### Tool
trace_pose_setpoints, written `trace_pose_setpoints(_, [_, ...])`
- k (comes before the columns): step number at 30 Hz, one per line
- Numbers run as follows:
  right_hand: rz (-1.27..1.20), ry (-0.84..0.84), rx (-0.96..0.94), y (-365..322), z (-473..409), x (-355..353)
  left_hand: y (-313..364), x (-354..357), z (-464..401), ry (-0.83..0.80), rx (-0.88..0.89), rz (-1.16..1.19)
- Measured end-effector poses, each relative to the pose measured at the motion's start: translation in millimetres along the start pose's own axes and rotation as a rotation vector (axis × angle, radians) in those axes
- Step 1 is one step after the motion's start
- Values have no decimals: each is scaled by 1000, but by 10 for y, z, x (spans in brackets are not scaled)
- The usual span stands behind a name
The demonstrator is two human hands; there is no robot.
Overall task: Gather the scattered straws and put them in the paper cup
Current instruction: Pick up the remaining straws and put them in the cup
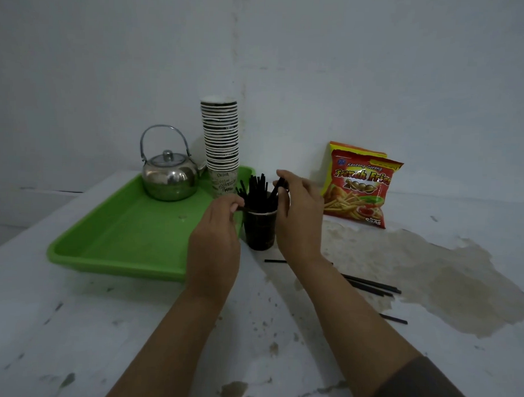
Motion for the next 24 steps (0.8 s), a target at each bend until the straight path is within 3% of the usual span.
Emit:
trace_pose_setpoints(7, [-16, -242, -44, 143, 96, 226, -12, 212, -264, -68, -43, -78])
trace_pose_setpoints(14, [-118, -280, -39, 115, 140, 297, -91, 547, -256, -266, 19, -256])
trace_pose_setpoints(17, [-137, -270, -44, 114, 142, 295, -84, 591, -235, -327, 21, -207])
trace_pose_setpoints(24, [-224, -80, -16, 85, 27, 41, 253, 282, -112, -120, 83, -11])
Point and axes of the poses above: each hand's wrist, its own z-axis away from the middle knuckle, its own x-axis out of the palm, y = z × x, the point moved 7 cm from there along -z, towards the middle knuckle, and after that the axes turned 15 degrees about -x, right-handed, at the moved point
